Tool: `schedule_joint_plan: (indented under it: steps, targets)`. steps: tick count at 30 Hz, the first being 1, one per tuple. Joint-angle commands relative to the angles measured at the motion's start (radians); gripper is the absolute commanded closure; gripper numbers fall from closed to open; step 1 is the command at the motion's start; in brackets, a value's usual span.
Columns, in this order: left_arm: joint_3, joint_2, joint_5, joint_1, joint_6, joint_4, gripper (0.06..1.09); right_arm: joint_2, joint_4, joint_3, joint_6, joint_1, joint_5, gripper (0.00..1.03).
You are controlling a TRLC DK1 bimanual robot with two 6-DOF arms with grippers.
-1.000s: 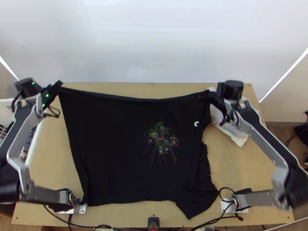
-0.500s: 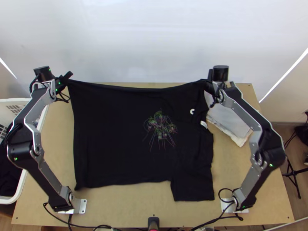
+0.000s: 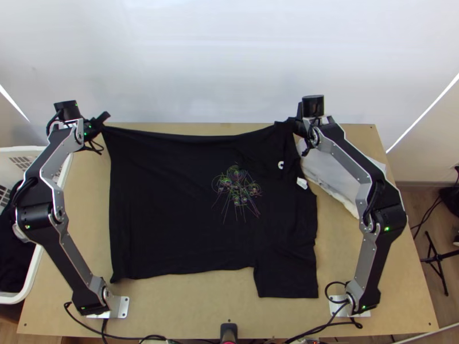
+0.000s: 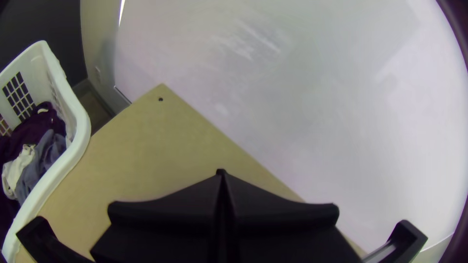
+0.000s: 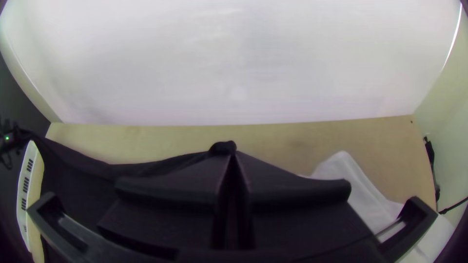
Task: Fold the t-shirt
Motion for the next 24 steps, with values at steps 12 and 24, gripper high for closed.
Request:
schedule_joint_plan:
  steps: [12, 24]
  targets:
    - [-0.324, -0.331, 0.135, -0.026, 0.088, -0.267, 1.05, -0.124, -0.159, -0.136, 0.021, -0.003, 0.059, 1.0]
    - [-0.418, -0.371, 0.137, 0.036, 0.177, -0.259, 1.05, -0.167, -0.188, -0.237, 0.018, -0.029, 0.104, 1.0]
